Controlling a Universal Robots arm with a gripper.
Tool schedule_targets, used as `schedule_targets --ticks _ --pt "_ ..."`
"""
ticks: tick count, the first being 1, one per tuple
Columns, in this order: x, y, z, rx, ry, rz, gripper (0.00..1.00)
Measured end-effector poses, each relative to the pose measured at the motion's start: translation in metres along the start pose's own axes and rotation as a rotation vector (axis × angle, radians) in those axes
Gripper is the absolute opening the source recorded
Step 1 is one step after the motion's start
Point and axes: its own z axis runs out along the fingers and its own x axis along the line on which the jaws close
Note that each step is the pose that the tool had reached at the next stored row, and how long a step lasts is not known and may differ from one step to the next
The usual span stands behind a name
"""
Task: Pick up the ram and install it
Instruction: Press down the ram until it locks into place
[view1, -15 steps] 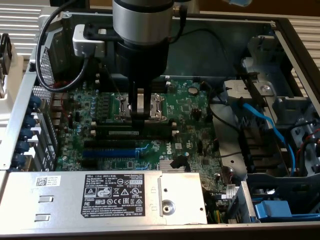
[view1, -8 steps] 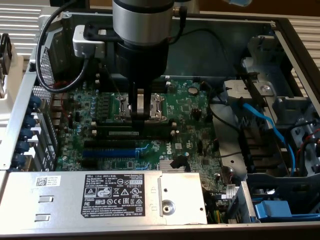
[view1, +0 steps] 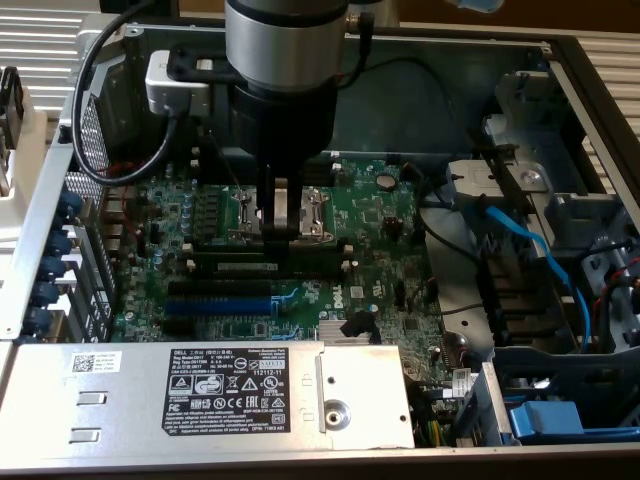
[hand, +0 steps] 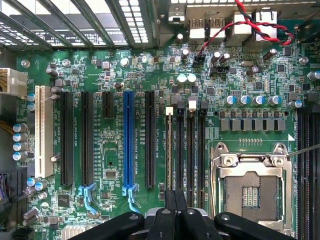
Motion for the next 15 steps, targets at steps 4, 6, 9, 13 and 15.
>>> schedule_targets --ticks 4,6,9,13,15 --pt "0.0 0.0 -0.0055 0.0004 -0.0004 0.0 0.1" --pt "0.0 0.0001 -0.0097 0.0001 -0.0002 0.0 0.1" --pt "0.001 0.0002 -0.0156 0.0001 0.0 0.0 0.1" --pt "0.001 0.0001 -0.0168 0.0001 -0.0001 0.0 0.1" --pt "0.001 0.0002 -0.0169 0.0 0.0001 0.0 0.1"
